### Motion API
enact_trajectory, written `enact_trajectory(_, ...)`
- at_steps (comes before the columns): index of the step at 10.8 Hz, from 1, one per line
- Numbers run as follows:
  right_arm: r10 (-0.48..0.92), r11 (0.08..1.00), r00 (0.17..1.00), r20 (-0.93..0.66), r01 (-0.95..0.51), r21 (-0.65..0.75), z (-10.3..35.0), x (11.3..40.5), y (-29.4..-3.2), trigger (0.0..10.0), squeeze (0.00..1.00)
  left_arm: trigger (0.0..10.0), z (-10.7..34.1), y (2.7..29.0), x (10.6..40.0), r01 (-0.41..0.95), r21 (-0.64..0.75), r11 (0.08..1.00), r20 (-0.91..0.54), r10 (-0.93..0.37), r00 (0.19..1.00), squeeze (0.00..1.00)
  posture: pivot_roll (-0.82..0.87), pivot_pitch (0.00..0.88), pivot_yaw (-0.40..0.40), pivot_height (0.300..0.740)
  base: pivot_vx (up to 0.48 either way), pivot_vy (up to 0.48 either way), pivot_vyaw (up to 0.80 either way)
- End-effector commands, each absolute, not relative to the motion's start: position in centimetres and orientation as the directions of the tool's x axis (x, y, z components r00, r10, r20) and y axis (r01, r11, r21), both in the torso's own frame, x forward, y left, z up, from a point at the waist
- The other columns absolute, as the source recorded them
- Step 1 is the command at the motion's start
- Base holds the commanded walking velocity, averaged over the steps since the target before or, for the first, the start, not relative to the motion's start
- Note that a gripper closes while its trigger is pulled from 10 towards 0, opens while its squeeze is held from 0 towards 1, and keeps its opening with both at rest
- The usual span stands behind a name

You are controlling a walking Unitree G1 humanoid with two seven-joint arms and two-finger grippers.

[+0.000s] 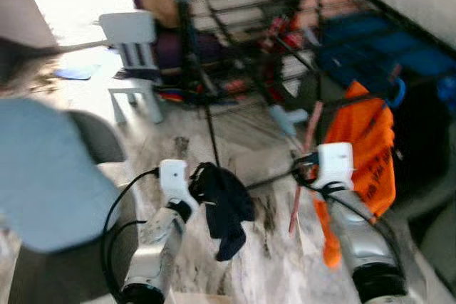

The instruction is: Hang hanger

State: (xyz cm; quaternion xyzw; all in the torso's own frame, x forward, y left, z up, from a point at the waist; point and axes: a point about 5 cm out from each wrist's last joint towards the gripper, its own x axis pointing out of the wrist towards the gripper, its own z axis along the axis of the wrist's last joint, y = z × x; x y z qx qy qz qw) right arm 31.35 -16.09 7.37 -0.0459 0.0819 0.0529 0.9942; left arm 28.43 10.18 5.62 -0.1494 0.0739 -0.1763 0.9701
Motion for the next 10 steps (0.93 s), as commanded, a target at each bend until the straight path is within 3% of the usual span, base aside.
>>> enact_trajectory(1, 0.125, 0.985, 0.969, -0.212, -0.147, -0.088, 6.8, 31.3, -15.6, 10.0, 0.00, 10.0, 5.9, 10.2, 28.6, 0.326, -0.305, 0.895, -0.078, -0.365, 0.928, 0.00, -0.19, 0.000, 0.027, 0.740, 0.000, 0.000, 0.00)
enact_trajectory(4, 0.140, 0.978, 0.946, -0.294, -0.178, -0.109, 5.5, 30.9, -15.4, 10.0, 0.00, 10.0, 5.9, 10.0, 28.7, 0.336, -0.305, 0.891, -0.080, -0.375, 0.923, 0.00, -0.19, 0.000, 0.026, 0.740, 0.000, 0.000, 0.00)
enact_trajectory(10, -0.006, 0.979, 0.941, -0.339, -0.063, -0.192, 5.1, 31.3, -17.7, 10.0, 0.00, 10.0, 5.8, 9.7, 28.6, 0.349, -0.306, 0.886, -0.090, -0.392, 0.916, 0.00, -0.19, 0.000, 0.030, 0.740, 0.000, 0.000, 0.00)
